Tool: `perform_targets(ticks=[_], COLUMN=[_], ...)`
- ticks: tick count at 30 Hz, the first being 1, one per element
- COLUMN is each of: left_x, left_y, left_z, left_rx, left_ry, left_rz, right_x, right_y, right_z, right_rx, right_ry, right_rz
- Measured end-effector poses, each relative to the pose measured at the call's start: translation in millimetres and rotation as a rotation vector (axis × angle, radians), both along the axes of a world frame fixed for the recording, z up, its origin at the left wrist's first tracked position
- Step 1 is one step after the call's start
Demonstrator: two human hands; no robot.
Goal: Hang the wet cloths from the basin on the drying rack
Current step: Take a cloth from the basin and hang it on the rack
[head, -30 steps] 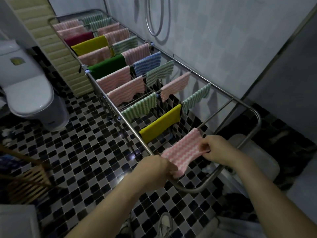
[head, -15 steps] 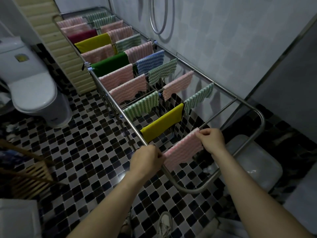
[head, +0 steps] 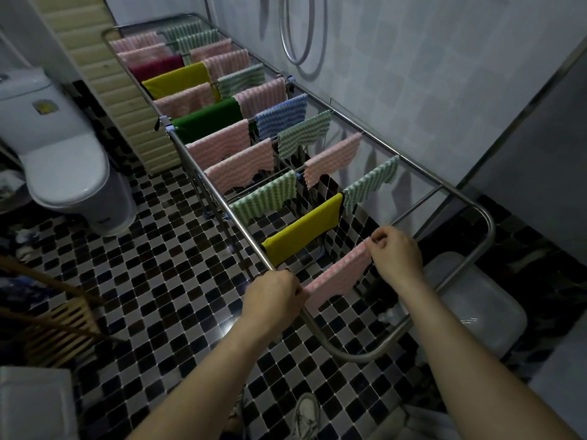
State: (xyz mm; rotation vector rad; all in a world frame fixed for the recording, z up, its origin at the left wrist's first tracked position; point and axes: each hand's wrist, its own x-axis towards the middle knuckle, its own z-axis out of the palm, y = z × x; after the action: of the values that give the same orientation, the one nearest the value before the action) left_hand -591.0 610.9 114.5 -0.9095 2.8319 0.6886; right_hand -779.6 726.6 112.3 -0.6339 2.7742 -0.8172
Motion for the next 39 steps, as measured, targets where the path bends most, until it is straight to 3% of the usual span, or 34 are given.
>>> perform_targets(ticks=[4, 7, 10, 13, 18, 26, 30, 35, 39], left_x=[3, 12, 21, 23, 21, 28, 40, 38, 26], left_y=[-5, -18, -34, -42, -48, -80, -107, -122, -114], left_z=[10, 35, 69, 95, 120, 129, 133, 143, 151], left_rx=[0.187, 0.544, 0.913, 1.086, 1.221, 1.156, 1.105, 0.896, 0.702], left_ry=[0.061, 0.241, 0.455, 0.612, 0.720, 0.818, 0.682, 0.408, 0.414], left_rz=[0.030, 0.232, 0.429, 0.419, 0.390, 0.313, 0.073, -0.180, -0.306], right_x=[2, 5, 22, 49, 92, 111, 115, 108, 98], right_y=[3, 1, -5, -11, -35, -70, -76, -75, -66], right_z=[5, 24, 50, 69, 89, 105, 126, 150, 156], right_rx=[0.067, 0.009, -0.321, -0.537, -0.483, -0.592, -0.648, -0.620, -0.580], right_ry=[0.008, -0.058, -0.425, -0.923, -1.109, -0.903, -0.826, -0.499, -0.352], right_rz=[0.073, 0.074, 0.114, 0.302, 0.600, 0.516, 0.481, 0.436, 0.419])
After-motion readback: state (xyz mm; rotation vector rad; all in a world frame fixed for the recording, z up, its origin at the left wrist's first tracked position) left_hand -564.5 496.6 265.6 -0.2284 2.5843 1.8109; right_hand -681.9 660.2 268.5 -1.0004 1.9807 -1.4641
